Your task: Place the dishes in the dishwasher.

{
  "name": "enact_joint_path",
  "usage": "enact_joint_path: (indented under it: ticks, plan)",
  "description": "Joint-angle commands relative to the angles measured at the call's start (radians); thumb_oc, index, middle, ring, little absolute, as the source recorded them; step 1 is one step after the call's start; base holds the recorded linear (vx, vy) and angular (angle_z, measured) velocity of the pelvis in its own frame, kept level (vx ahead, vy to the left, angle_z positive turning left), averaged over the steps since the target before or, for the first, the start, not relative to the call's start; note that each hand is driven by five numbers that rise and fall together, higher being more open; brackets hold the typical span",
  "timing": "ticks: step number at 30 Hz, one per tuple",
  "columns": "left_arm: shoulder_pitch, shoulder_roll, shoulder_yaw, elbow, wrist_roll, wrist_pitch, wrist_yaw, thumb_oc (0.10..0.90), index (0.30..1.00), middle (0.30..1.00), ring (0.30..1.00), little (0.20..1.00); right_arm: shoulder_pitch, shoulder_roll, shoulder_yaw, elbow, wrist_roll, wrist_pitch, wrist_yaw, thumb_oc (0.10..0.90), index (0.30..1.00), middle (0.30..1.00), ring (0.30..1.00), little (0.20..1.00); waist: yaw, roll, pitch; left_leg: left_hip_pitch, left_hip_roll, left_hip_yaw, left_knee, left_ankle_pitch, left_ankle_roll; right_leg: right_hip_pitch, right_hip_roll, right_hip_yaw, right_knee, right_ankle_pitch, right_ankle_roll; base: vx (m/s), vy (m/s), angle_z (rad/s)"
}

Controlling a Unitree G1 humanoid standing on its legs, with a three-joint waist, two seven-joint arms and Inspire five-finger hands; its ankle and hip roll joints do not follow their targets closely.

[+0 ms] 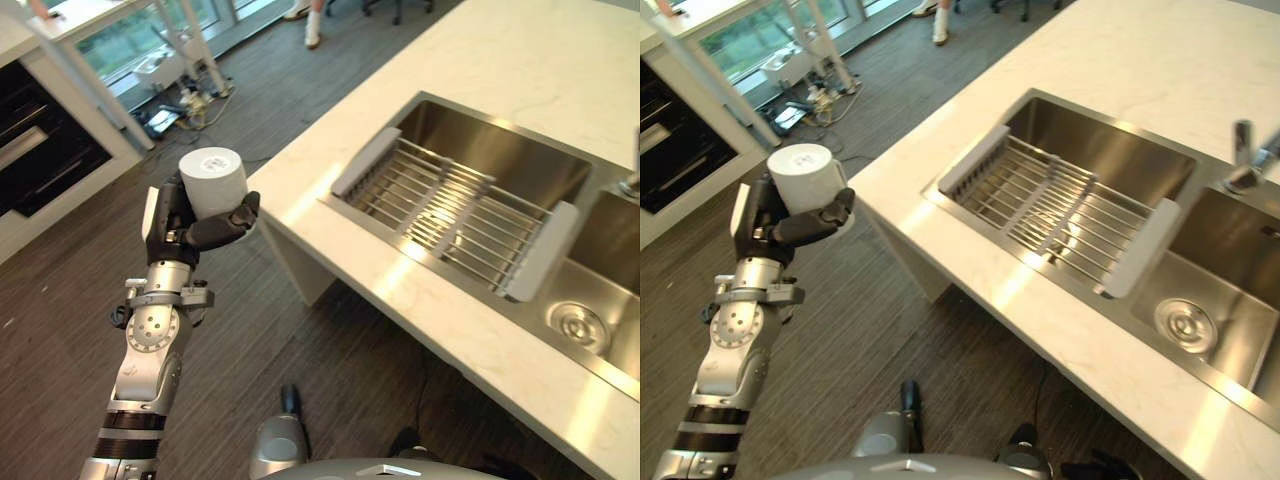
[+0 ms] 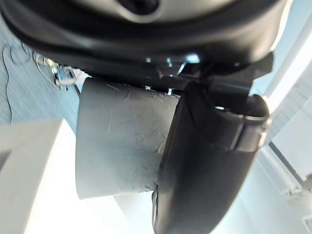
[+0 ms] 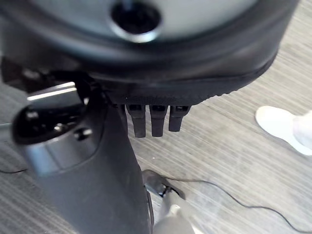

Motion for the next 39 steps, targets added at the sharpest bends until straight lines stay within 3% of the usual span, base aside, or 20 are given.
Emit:
enact_joint_path:
  ticks: [1,3,5,6,8,12,13,14,15,17,18,20,23,25,27,29,32,35,36,39]
  plan:
    - [-0.111,0.03,0.121,-0.159,0.05,-0.15,-0.003,0.4,0.3,0.3,0.3,0.3,-0.043,0.035,-0.004,-0.005,0.012,-0.01,0.021,0.8,0.9,0.9,0.9,0.9,-0.035,0.019,-0.059,0.089,0.119,0.058,-0.046,-0.01,-0.021,-0.042,0.019,0.098,0.01,-0.073,0.121,-0.25,0.319,0.62]
    - [-0.112,0.038,0.118,-0.163,0.061,-0.151,0.0,0.4,0.3,0.3,0.3,0.3,-0.038,0.042,-0.002,-0.014,0.013,-0.01,0.024,0.8,0.9,0.9,0.9,0.9,-0.044,0.015,-0.065,0.099,0.126,0.092,-0.051,-0.016,-0.022,-0.051,0.006,0.078,0.01,-0.056,0.129,-0.2,0.272,1.06]
    - [-0.115,0.055,0.118,-0.176,0.067,-0.157,-0.004,0.4,0.3,0.3,0.3,0.3,-0.014,0.06,-0.002,-0.036,0.017,-0.016,0.029,0.8,0.9,0.9,0.9,0.9,-0.061,0.021,-0.079,0.113,0.133,0.174,-0.089,-0.037,-0.022,-0.072,-0.033,0.03,0.016,-0.01,0.153,-0.11,0.388,1.68]
    - [-0.115,0.055,0.117,-0.176,0.068,-0.157,-0.003,0.4,0.3,0.3,0.3,0.3,-0.013,0.061,-0.002,-0.037,0.017,-0.017,0.029,0.8,0.9,0.9,0.9,0.9,-0.063,0.02,-0.08,0.111,0.131,0.172,-0.092,-0.034,-0.022,-0.072,-0.034,0.027,0.016,-0.007,0.155,-0.1,0.41,1.57]
    - [-0.103,0.051,0.117,-0.183,0.066,-0.156,-0.008,0.4,0.3,0.3,0.3,0.3,-0.01,0.068,-0.004,-0.048,0.008,-0.011,0.03,0.8,0.9,0.9,0.9,0.9,-0.067,0.016,-0.09,0.107,0.096,0.167,-0.123,-0.074,0.003,-0.077,-0.066,0.015,0.02,0.033,0.18,-0.03,0.404,1.45]
    - [-0.055,0.061,0.121,-0.186,0.09,-0.15,-0.026,0.4,0.3,0.3,0.3,0.3,0.014,0.085,0.004,-0.07,-0.046,-0.01,0.035,0.8,0.9,0.9,0.9,0.9,-0.05,-0.023,-0.082,0.094,-0.021,0.101,-0.137,-0.154,0.076,-0.084,-0.172,0.022,0.085,0.086,0.224,-0.01,0.519,0.37]
    - [-0.065,0.08,0.098,-0.17,0.098,-0.151,-0.025,0.4,0.3,0.3,0.3,0.3,-0.001,0.09,0.006,-0.092,-0.044,-0.009,0.038,0.8,0.9,0.9,0.9,0.9,-0.078,-0.039,-0.077,0.095,-0.079,0.046,-0.146,-0.182,0.112,-0.125,-0.191,0.185,0.159,0.089,0.231,0.07,0.455,0.21]
    - [-0.065,0.08,0.098,-0.17,0.098,-0.151,-0.025,0.4,0.3,0.3,0.3,0.3,-0.001,0.09,0.006,-0.092,-0.044,-0.009,0.038,0.8,0.9,0.9,0.9,0.9,-0.078,-0.039,-0.077,0.095,-0.079,0.046,-0.146,-0.182,0.112,-0.125,-0.191,0.185,0.159,0.089,0.231,0.05,0.418,0.54]
    - [-0.092,0.083,0.068,-0.149,0.092,-0.156,-0.025,0.4,0.3,0.3,0.3,0.3,-0.012,0.091,0.007,-0.1,-0.033,-0.01,0.041,0.8,0.9,0.9,0.9,0.9,-0.092,-0.047,-0.074,0.089,-0.114,0.019,-0.151,-0.177,0.137,-0.167,-0.169,0.323,0.195,0.071,0.207,0.03,0.229,0.85]
    - [-0.134,0.073,-0.005,-0.126,0.092,-0.151,-0.035,0.4,0.3,0.3,0.3,0.3,-0.022,0.093,-0.003,-0.101,0.002,-0.013,0.039,0.8,0.9,0.9,0.9,0.9,-0.126,-0.037,-0.067,0.09,-0.165,-0.082,-0.153,-0.173,0.165,-0.205,-0.058,0.572,0.244,0.009,0.197,0.14,0.315,1.14]
    - [-0.162,0.065,-0.051,-0.108,0.095,-0.148,-0.037,0.4,0.3,0.3,0.3,0.3,-0.023,0.097,0.005,-0.103,0.019,-0.018,0.037,0.8,0.9,0.9,0.9,0.9,-0.139,-0.033,-0.06,0.092,-0.183,-0.133,-0.152,-0.172,0.177,-0.203,0.005,0.645,0.257,-0.043,0.181,0.16,0.27,1.68]
    - [-0.198,0.045,-0.111,-0.087,0.093,-0.145,-0.048,0.4,0.3,0.3,0.3,0.3,-0.024,0.096,0.011,-0.103,0.042,-0.026,0.033,0.8,0.9,0.9,0.9,0.9,-0.149,-0.036,-0.055,0.086,-0.219,-0.224,-0.152,-0.166,0.193,-0.202,0.097,0.718,0.272,-0.093,0.163,0.11,0.171,2.29]
    - [-0.225,0.018,-0.186,-0.063,0.105,-0.139,-0.054,0.4,0.3,0.3,0.3,0.3,-0.02,0.094,0.043,-0.11,0.036,-0.028,0.033,0.8,0.9,0.9,0.9,0.9,-0.149,-0.045,-0.052,0.081,-0.256,-0.324,-0.153,-0.151,0.201,-0.228,0.182,0.778,0.254,-0.101,0.131,0.08,0.058,1.66]
    - [-0.225,0.018,-0.186,-0.063,0.106,-0.139,-0.054,0.4,0.3,0.3,0.3,0.3,-0.019,0.094,0.043,-0.11,0.036,-0.028,0.033,0.8,0.9,0.9,0.9,0.9,-0.153,-0.045,-0.051,0.082,-0.257,-0.328,-0.153,-0.151,0.2,-0.226,0.181,0.774,0.254,-0.103,0.131,0.04,-0.01,1.85]
    - [-0.214,-0.002,-0.223,-0.07,0.115,-0.134,-0.07,0.4,0.3,0.3,0.3,0.3,-0.006,0.092,0.049,-0.113,0.028,-0.031,0.019,0.8,0.9,0.9,0.9,0.9,-0.124,-0.072,-0.048,0.082,-0.28,-0.395,-0.142,-0.147,0.193,-0.173,0.162,0.696,0.198,-0.086,0.123,0.06,-0.117,1.26]
    - [-0.204,-0.005,-0.225,-0.071,0.109,-0.132,-0.073,0.4,0.3,0.3,0.3,0.3,-0.009,0.091,0.048,-0.112,0.03,-0.031,0.014,0.8,0.9,0.9,0.9,0.9,-0.118,-0.076,-0.057,0.081,-0.283,-0.405,-0.143,-0.147,0.188,-0.149,0.154,0.671,0.171,-0.084,0.121,0.05,-0.085,0.95]
    - [-0.174,0.015,-0.23,-0.065,0.119,-0.125,-0.06,0.4,0.3,0.3,0.3,0.3,-0.044,0.079,0.043,-0.115,0.036,-0.037,-0.01,0.8,0.9,0.9,0.9,0.9,-0.087,-0.086,-0.087,0.078,-0.274,-0.406,-0.14,-0.152,0.171,-0.083,0.131,0.58,0.082,-0.066,0.133,0.11,-0.11,1.33]
    - [-0.172,0.026,-0.241,-0.057,0.133,-0.125,-0.04,0.4,0.3,0.3,0.3,0.3,-0.045,0.074,0.054,-0.174,0.029,-0.043,-0.021,0.8,0.9,0.9,0.9,0.9,-0.083,-0.094,-0.094,0.082,-0.269,-0.417,-0.136,-0.153,0.162,-0.066,0.131,0.556,0.077,-0.072,0.127,0.09,-0.082,0.46]
    - [-0.177,0.018,-0.27,-0.051,0.129,-0.123,-0.054,0.4,0.3,0.3,0.3,0.3,-0.116,0.08,0.062,-0.095,0.034,-0.032,-0.079,0.8,0.9,0.9,0.9,0.9,-0.06,-0.088,-0.108,0.093,-0.268,-0.428,-0.14,-0.164,0.162,-0.052,0.13,0.542,0.076,-0.084,0.124,0.1,-0.081,0.34]
    - [-0.129,0.04,-0.216,-0.071,0.108,-0.114,-0.043,0.4,0.3,0.3,0.3,0.3,-0.077,0.113,0.034,-0.023,0.001,-0.031,-0.063,0.8,0.9,0.9,0.9,0.9,-0.066,-0.08,-0.106,0.099,-0.271,-0.437,-0.124,-0.167,0.166,-0.048,0.133,0.541,0.08,-0.089,0.119,0.04,-0.034,0.17]
